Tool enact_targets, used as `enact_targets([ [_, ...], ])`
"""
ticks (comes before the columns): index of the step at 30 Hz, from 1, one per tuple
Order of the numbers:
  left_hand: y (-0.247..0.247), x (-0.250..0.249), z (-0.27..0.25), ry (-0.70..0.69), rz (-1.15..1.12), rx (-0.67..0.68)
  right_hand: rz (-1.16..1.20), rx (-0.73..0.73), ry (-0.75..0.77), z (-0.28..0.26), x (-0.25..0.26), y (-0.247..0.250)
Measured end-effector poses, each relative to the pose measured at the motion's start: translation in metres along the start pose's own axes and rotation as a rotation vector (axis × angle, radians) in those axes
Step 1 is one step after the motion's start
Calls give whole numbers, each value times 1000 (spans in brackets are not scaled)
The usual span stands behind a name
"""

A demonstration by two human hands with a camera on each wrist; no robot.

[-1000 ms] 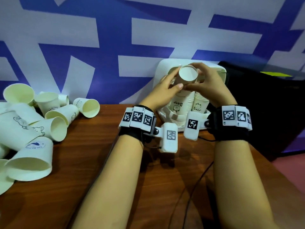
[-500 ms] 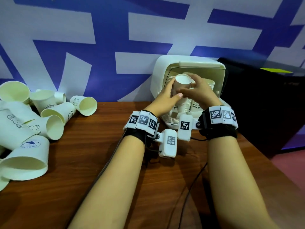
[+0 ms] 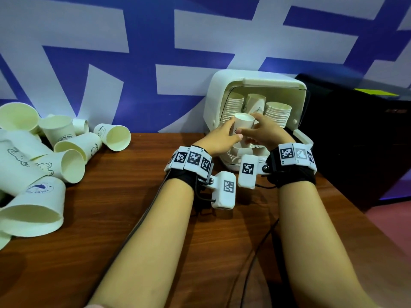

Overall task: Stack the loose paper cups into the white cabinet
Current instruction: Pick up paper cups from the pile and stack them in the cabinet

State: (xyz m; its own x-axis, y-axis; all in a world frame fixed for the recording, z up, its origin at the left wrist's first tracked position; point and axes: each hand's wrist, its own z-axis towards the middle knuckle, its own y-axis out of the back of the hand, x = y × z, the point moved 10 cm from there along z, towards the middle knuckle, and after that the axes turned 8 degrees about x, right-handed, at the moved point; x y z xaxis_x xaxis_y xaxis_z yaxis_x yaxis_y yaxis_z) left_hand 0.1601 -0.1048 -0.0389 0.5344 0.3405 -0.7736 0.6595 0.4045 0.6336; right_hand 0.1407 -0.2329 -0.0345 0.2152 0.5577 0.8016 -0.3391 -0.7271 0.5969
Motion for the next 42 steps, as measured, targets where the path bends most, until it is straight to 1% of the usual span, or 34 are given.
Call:
enact_targets([
  [3, 0, 1, 1, 3, -31, -7, -18, -3, -19, 1, 0, 0],
  [6, 0, 6, 1, 22, -79, 15, -27, 9, -57, 1, 4, -4],
  [8, 4, 9, -3, 53, -69, 35, -53, -34, -79, -2, 11, -1],
  [11, 25, 7, -18, 80, 46, 54, -157, -165, -74, -9, 26, 13],
  [14, 62, 0, -44, 94, 182, 15, -199, -283, -13, -25, 51, 23],
  [17, 94, 2, -74, 136, 312, -55, -172, -330, 73, -33, 75, 20],
  [20, 118, 21, -101, 268, 411, -100, -128, -312, 147, -33, 94, 0],
  [25, 157, 72, -146, 514, 472, -205, -33, -176, 315, -36, 127, -59],
  [28, 180, 102, -172, 634, 476, -298, 21, -53, 346, -37, 140, -101],
  [30, 196, 116, -186, 676, 447, -385, 55, 54, 341, -35, 145, -133],
  [34, 215, 143, -205, 729, 349, -552, 92, 330, 283, -29, 159, -196],
  [36, 216, 155, -210, 775, 359, -606, 132, 455, 233, -28, 165, -221],
  [39, 209, 173, -208, 857, 437, -576, 199, 587, 146, -20, 169, -256],
  [42, 196, 192, -199, 897, 428, -532, 283, 670, 41, -14, 163, -285],
])
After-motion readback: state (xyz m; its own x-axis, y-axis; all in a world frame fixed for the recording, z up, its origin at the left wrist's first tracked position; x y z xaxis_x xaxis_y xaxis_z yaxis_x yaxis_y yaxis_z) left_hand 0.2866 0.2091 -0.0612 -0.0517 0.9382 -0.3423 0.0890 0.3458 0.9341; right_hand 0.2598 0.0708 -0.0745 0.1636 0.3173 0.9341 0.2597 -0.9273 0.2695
